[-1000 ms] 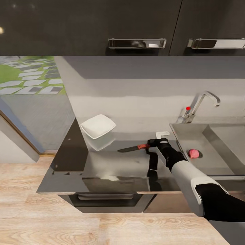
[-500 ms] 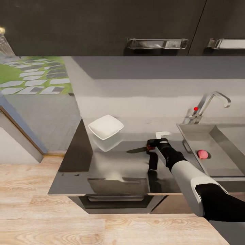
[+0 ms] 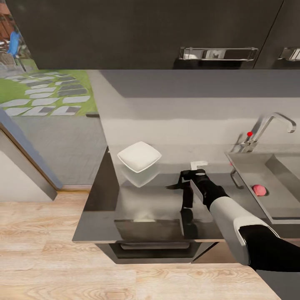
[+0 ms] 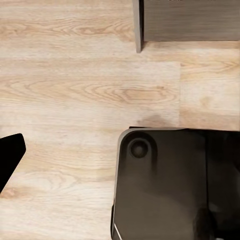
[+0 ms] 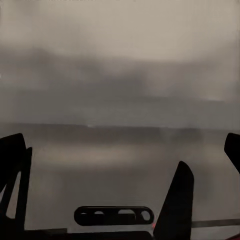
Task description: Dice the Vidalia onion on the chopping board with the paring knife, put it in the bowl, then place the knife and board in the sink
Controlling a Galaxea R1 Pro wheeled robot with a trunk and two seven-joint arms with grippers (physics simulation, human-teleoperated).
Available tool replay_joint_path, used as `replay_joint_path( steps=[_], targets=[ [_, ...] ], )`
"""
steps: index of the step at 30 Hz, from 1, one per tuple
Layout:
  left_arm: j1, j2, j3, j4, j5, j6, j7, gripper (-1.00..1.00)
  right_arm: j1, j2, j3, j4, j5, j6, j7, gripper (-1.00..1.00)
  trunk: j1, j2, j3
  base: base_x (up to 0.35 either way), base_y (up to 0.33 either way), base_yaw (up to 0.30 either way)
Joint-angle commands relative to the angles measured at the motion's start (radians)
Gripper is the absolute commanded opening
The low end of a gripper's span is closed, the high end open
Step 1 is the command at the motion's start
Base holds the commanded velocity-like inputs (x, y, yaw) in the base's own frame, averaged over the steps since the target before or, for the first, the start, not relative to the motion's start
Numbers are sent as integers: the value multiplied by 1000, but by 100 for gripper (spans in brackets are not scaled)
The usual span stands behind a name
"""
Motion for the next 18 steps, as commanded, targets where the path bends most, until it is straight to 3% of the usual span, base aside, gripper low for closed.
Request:
replay_joint_path(
  steps=[1, 6, 12, 18],
  targets=[
    [0, 1, -4, -1, 2, -2, 7, 100, -1, 0, 7, -1, 4, 8, -5, 100, 1, -2, -2, 1, 14, 0],
    [0, 1, -4, -2, 2, -3, 9, 100, -1, 0, 7, -1, 4, 8, -5, 100, 1, -2, -2, -23, 6, 0],
    [0, 1, -3, -1, 2, -3, 9, 100, -1, 0, 7, -1, 4, 8, -5, 100, 1, -2, -2, -203, 1, 0],
    [0, 1, -3, -1, 2, -2, 9, 100, -1, 0, 7, -1, 4, 8, -5, 100, 1, -2, -2, -70, 0, 0]
  ],
)
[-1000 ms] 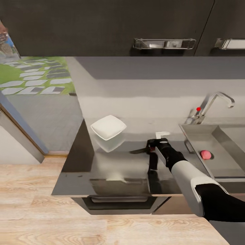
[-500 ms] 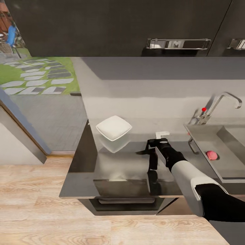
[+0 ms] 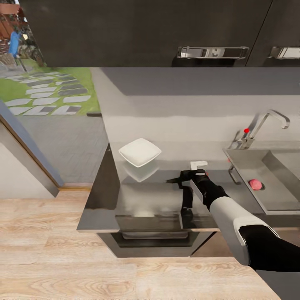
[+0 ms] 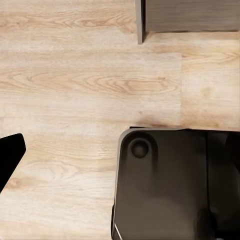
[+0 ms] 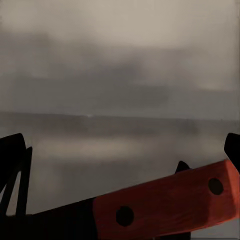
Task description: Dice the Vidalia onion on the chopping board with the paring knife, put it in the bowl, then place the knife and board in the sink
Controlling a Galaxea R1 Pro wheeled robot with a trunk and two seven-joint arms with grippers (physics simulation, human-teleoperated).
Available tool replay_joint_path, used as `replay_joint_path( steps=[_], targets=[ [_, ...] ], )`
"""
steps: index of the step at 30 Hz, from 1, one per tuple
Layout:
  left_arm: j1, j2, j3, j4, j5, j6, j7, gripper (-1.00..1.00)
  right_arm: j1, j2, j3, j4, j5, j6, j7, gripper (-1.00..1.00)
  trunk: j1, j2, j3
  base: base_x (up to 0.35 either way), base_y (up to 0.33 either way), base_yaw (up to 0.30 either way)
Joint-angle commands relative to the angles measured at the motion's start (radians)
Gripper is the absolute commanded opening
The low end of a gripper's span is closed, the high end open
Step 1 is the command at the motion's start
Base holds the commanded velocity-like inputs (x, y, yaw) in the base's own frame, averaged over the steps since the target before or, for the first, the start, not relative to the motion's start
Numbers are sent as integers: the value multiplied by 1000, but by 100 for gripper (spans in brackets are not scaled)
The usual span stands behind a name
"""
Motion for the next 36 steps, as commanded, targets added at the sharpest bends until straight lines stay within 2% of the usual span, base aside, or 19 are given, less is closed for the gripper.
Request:
replay_joint_path(
  steps=[1, 18, 28, 36],
  targets=[
    [0, 1, -3, -1, 2, -1, 6, 100, -1, 0, 7, -1, 4, 9, -5, 100, 1, -2, -2, -21, 0, 0],
    [0, -1, -3, -1, 3, 1, 6, 100, -1, 0, 7, -1, 4, 9, -5, 100, 1, -2, -2, -2, -130, 0],
    [0, 0, -3, -1, 2, 0, 5, 100, -1, 1, 7, -1, 4, 9, -5, 100, 1, -2, -2, -23, -267, 0],
    [0, 0, -3, -1, 2, -1, 3, 100, -1, 1, 7, -1, 4, 9, -5, 100, 1, -2, -2, -102, -67, 0]
  ],
)
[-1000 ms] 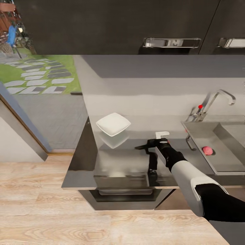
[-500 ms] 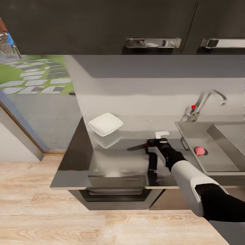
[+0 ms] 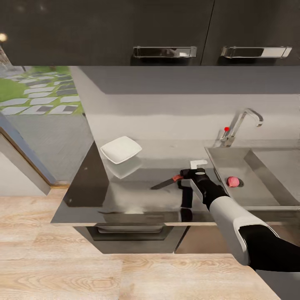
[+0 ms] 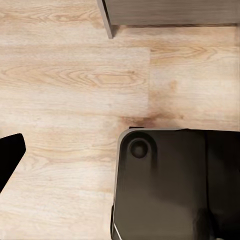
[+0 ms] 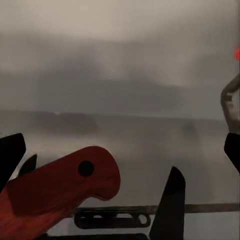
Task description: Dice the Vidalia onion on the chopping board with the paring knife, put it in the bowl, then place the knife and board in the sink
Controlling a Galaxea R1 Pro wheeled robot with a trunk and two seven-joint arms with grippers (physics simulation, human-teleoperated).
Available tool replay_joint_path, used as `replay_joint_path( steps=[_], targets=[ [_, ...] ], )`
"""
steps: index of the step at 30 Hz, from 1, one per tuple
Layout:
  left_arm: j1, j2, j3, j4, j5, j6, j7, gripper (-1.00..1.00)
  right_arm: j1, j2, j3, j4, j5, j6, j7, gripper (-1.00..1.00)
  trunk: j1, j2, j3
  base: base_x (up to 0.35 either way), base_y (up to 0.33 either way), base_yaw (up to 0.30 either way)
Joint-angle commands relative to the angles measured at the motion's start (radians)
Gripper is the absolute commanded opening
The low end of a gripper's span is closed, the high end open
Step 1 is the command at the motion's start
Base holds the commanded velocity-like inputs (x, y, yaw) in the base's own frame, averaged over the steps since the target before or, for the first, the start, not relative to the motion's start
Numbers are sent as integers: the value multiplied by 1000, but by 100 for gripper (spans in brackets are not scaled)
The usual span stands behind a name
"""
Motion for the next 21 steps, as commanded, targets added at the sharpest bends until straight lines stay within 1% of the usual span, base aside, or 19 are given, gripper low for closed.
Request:
replay_joint_path(
  steps=[1, 6, 12, 16, 21],
  targets=[
    [0, 1, -3, -2, 2, -1, 6, 100, 0, -1, 6, 11, 1, 9, -5, 100, 1, -1, -2, -39, -5, 0],
    [1, 1, -3, -2, 2, -1, 6, 100, 0, -1, 6, 11, 1, 9, -5, 100, 1, -1, -2, -17, 54, 0],
    [0, 1, -2, -3, 2, 0, 7, 100, 0, -1, 6, 11, 1, 9, -5, 100, 1, -1, -2, 0, 118, 0],
    [0, 1, -2, -3, 2, 1, 7, 100, 0, -1, 6, 11, 1, 9, -5, 100, 1, -1, -2, 51, 166, 0],
    [0, 1, -2, -2, 3, 1, 7, 100, 0, -1, 6, 11, 1, 9, -5, 100, 1, -1, -2, 32, 67, 0]
  ],
)
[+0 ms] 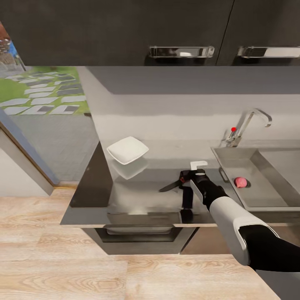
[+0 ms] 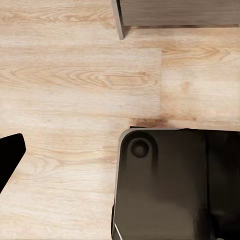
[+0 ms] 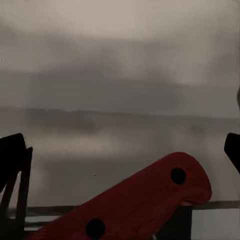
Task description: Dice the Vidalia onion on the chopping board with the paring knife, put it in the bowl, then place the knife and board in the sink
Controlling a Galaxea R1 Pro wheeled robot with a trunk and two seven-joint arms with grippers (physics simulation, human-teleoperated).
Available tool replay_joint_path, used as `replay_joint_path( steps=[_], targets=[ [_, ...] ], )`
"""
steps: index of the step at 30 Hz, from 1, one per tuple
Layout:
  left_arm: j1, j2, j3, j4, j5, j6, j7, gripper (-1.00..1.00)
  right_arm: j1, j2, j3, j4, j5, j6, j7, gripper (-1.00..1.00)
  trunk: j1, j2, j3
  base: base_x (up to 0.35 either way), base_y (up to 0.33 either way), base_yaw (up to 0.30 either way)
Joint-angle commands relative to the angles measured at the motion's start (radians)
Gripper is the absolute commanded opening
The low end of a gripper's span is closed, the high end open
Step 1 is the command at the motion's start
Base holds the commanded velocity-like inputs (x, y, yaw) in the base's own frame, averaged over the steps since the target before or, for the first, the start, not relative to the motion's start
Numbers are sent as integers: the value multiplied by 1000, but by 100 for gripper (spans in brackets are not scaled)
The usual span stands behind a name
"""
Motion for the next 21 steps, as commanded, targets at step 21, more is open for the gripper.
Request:
replay_joint_path(
  steps=[21],
  targets=[
    [0, 1, -6, -1, 1, -6, 4, 100, -1, 0, 7, -1, 4, 8, -5, 100, 1, -2, -2, -43, 4, 0]
  ],
)
